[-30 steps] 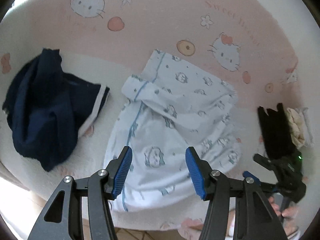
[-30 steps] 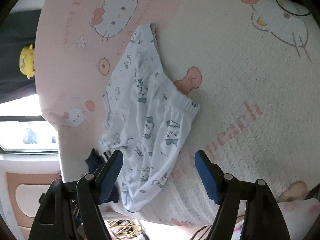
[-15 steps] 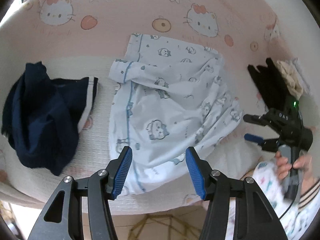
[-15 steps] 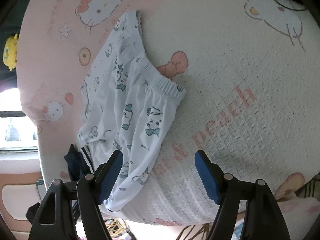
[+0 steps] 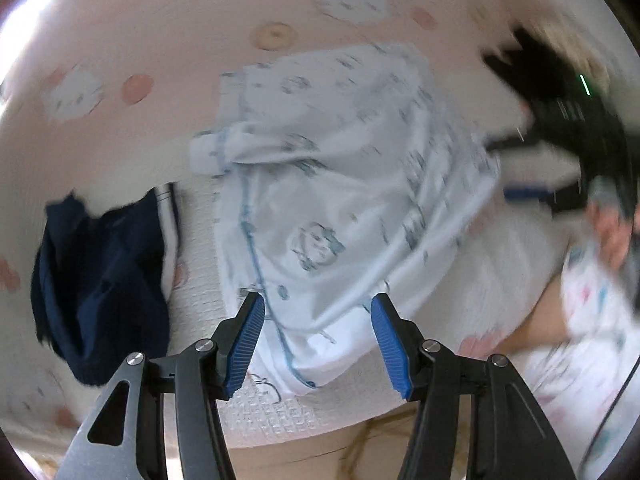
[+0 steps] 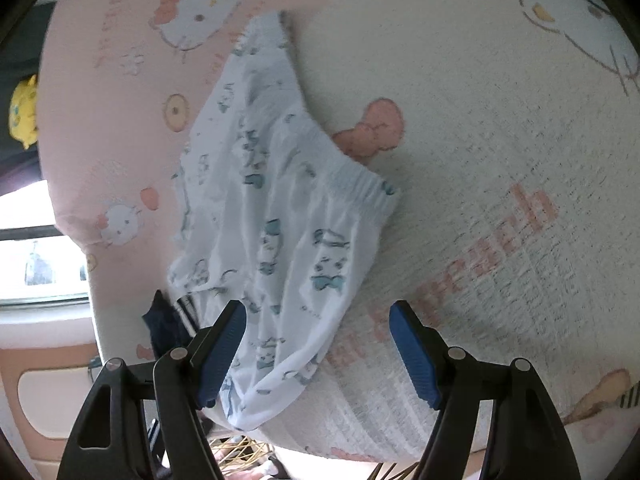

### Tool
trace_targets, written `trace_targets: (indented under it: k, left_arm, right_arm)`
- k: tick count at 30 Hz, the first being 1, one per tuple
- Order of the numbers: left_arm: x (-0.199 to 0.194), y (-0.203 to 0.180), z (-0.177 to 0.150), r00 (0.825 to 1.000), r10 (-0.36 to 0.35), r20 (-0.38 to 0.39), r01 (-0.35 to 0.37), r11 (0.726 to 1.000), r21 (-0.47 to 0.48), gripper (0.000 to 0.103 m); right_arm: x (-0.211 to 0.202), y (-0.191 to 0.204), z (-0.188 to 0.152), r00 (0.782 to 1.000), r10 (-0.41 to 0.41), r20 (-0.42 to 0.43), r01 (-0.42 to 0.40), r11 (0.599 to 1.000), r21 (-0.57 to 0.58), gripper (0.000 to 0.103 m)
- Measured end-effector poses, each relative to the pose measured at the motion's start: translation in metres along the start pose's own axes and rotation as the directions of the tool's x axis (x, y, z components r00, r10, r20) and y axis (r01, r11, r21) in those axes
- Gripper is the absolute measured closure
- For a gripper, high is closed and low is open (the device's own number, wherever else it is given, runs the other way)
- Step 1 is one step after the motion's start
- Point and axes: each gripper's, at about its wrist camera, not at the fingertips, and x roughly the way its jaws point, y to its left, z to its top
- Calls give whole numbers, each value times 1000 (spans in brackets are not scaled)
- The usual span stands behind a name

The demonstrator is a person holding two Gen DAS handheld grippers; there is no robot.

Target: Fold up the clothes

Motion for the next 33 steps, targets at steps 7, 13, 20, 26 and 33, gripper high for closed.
trace_targets:
  k: [7, 13, 20, 26, 33]
  left_arm:
    - [13, -29, -5, 993, 118, 0, -116, 970, 213, 51]
    - [22, -35, -5, 996, 85, -32, -75, 967, 244, 51]
    - [43, -46, -8, 993, 94, -76, -69, 956, 286, 51]
    - [34, -57, -15, 997, 69, -46, -51, 946, 320, 51]
    - [56, -61, -13, 984, 176, 34, -179, 941, 286, 49]
  right_arm:
    - [5, -9, 6, 998, 62, 16, -63, 995, 72, 29]
    - [10, -13, 14, 992, 125, 37, -128, 985, 116, 29]
    - [14, -59, 13, 941, 321, 109, -337, 853, 399, 38]
    - [18, -49, 16, 963, 259, 71, -268, 908, 322, 66]
    - [30, -34, 18, 987, 160, 36, -164, 955, 246, 97]
